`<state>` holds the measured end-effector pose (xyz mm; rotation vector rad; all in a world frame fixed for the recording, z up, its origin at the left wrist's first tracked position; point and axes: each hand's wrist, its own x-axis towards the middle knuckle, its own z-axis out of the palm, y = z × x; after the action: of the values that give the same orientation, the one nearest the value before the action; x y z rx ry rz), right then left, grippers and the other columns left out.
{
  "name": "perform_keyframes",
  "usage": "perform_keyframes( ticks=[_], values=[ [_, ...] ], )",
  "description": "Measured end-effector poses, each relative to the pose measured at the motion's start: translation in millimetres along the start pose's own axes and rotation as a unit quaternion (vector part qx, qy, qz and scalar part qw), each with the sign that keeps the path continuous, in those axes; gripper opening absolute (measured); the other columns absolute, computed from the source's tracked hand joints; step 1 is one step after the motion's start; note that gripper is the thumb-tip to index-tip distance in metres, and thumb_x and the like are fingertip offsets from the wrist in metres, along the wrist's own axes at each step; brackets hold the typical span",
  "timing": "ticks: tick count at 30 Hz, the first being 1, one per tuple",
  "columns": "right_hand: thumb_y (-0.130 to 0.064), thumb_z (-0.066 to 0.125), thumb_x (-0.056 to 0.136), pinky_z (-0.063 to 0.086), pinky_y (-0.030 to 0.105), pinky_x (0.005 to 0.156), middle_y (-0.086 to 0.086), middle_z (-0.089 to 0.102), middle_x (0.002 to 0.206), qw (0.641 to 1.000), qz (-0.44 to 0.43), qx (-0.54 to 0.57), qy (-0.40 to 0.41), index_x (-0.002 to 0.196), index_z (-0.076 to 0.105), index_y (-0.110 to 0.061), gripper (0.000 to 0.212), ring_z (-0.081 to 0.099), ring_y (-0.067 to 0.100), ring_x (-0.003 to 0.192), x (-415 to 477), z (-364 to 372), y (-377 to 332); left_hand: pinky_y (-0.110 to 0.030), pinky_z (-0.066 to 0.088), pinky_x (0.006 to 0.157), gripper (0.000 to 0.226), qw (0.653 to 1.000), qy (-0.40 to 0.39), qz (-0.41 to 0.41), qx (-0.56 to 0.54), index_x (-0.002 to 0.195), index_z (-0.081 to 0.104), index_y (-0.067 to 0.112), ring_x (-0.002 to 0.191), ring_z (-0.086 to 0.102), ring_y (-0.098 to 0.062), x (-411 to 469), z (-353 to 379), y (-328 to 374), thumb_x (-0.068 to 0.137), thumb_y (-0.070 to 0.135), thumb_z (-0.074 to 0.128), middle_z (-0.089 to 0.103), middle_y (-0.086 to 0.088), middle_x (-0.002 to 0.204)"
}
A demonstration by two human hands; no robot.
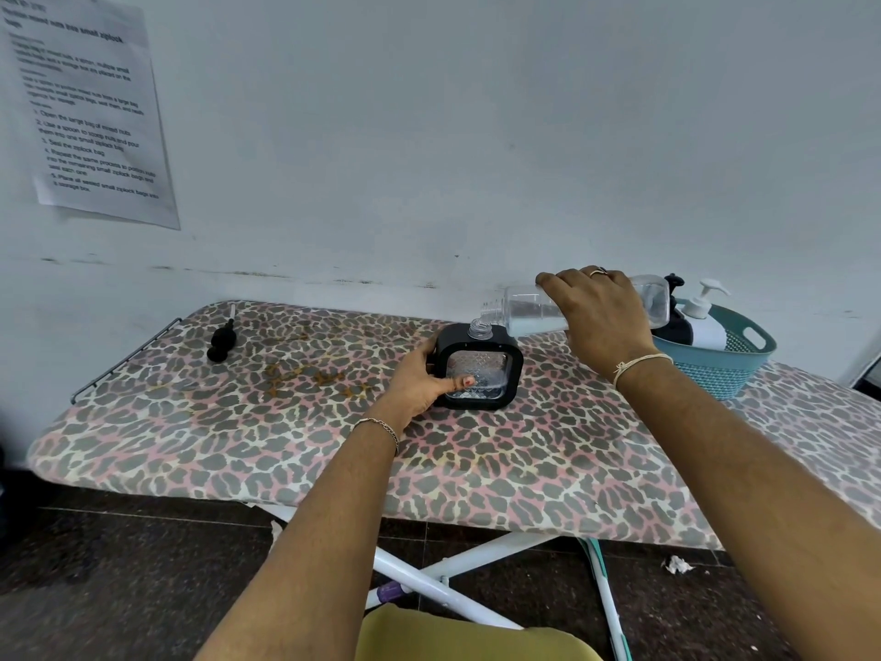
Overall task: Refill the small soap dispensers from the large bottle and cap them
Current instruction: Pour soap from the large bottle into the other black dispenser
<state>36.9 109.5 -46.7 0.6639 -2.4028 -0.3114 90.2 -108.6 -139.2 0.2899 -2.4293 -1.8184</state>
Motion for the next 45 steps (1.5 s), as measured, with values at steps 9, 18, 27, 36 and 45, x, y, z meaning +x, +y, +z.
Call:
perform_keyframes(
  ticks=[9,18,27,36,45],
  values=[
    [0.004,0.064,0.077,0.045,0.040,0.087,0.006,0.065,0.115,1.000,0.000,0.005,0.002,0.133,0.046,-0.020,0.063,0.059,0.030,0.104,0.5,0.5,0.3,-0.039,0.036,0.112,0.095,1.000,-0.001,0.004,0.005,0.147,0.032,0.016,0.132,0.045,-0.023,0.3,0.2,0.3,0.068,0.018,0.084,0.050,-0.006,0.141],
    [0.004,0.064,0.077,0.043,0.040,0.087,0.006,0.064,0.116,1.000,-0.001,0.006,0.004,0.133,0.046,-0.020,0.064,0.059,0.030,0.104,0.0,1.5,0.3,-0.038,0.036,0.112,0.097,1.000,-0.002,0.002,0.008,0.147,0.031,0.016,0.132,0.045,-0.023,1.6,0.4,0.0,0.067,0.018,0.085,0.050,-0.006,0.141],
    [0.005,0.063,0.076,0.045,0.040,0.086,0.007,0.064,0.115,1.000,-0.005,0.002,0.005,0.133,0.047,-0.019,0.063,0.059,0.030,0.103,0.4,-0.6,0.5,-0.040,0.036,0.112,0.096,1.000,-0.002,0.000,-0.001,0.147,0.032,0.016,0.132,0.045,-0.024,1.8,0.1,-0.8,0.067,0.018,0.085,0.050,-0.006,0.141],
    [0.005,0.063,0.076,0.046,0.041,0.086,0.006,0.065,0.114,1.000,-0.011,-0.003,0.005,0.131,0.048,-0.020,0.063,0.060,0.030,0.102,1.4,-0.6,0.5,-0.042,0.035,0.113,0.096,1.000,0.001,0.002,0.010,0.147,0.033,0.017,0.134,0.042,-0.024,1.8,0.1,-1.0,0.066,0.022,0.085,0.049,-0.007,0.142],
    [0.005,0.062,0.077,0.045,0.041,0.087,0.006,0.064,0.115,1.000,-0.012,-0.002,0.003,0.133,0.047,-0.019,0.063,0.059,0.031,0.104,2.0,-1.3,0.8,-0.042,0.035,0.113,0.097,1.000,0.001,0.001,0.005,0.147,0.033,0.017,0.134,0.043,-0.024,2.2,0.0,-1.7,0.066,0.021,0.086,0.049,-0.007,0.141]
  ],
)
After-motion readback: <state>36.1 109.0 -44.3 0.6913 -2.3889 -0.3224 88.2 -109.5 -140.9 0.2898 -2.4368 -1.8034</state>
